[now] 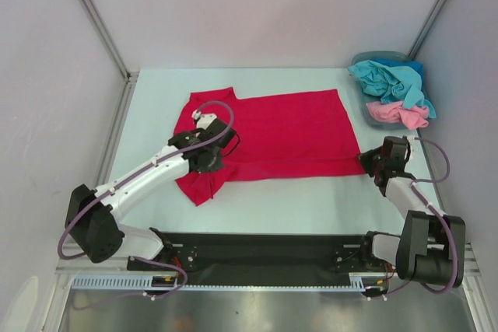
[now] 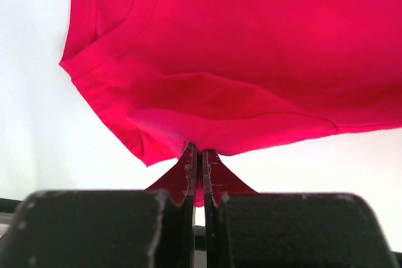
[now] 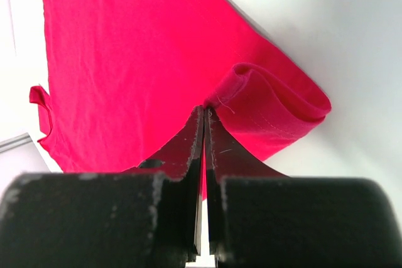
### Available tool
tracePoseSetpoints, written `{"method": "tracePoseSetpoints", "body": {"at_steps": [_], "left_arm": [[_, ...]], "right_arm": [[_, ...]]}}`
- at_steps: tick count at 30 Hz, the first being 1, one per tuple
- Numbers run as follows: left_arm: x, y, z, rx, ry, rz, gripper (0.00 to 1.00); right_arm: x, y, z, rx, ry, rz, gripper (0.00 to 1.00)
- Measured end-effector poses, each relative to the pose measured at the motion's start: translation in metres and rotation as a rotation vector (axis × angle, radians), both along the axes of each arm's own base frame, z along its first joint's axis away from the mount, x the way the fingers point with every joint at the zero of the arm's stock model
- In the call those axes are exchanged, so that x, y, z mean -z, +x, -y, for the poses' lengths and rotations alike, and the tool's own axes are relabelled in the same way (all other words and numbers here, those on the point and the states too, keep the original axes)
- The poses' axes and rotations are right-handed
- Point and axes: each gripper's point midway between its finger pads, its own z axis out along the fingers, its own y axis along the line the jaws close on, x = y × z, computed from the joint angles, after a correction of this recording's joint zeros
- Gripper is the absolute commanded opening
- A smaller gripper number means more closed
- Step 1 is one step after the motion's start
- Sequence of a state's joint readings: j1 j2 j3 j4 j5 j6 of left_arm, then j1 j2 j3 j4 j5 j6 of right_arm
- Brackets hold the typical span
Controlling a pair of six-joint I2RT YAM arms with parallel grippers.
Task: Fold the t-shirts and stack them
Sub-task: Fold the tshirt
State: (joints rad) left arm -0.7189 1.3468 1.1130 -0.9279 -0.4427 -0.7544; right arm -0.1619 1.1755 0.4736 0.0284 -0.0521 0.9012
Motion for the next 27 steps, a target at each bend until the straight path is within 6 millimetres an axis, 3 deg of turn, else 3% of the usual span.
{"method": "tracePoseSetpoints", "body": {"at_steps": [5, 17, 27], "left_arm": [[0.001, 0.009, -0.001, -0.01, 0.015, -0.007, 0.0], [0.005, 0.025, -0.027, -0.089, 0.037, -0.021, 0.0], [0.021, 0.027, -0.035, -0.105, 0.052, -0.047, 0.0]], "right_arm": [[-0.003, 0.008, -0.003, -0.008, -0.008, 0.006, 0.0], [-0.013, 0.039, -0.008, -0.019, -0.002, 0.012, 0.0], [-0.01, 0.04, -0.01, -0.016, -0.011, 0.004, 0.0]]}}
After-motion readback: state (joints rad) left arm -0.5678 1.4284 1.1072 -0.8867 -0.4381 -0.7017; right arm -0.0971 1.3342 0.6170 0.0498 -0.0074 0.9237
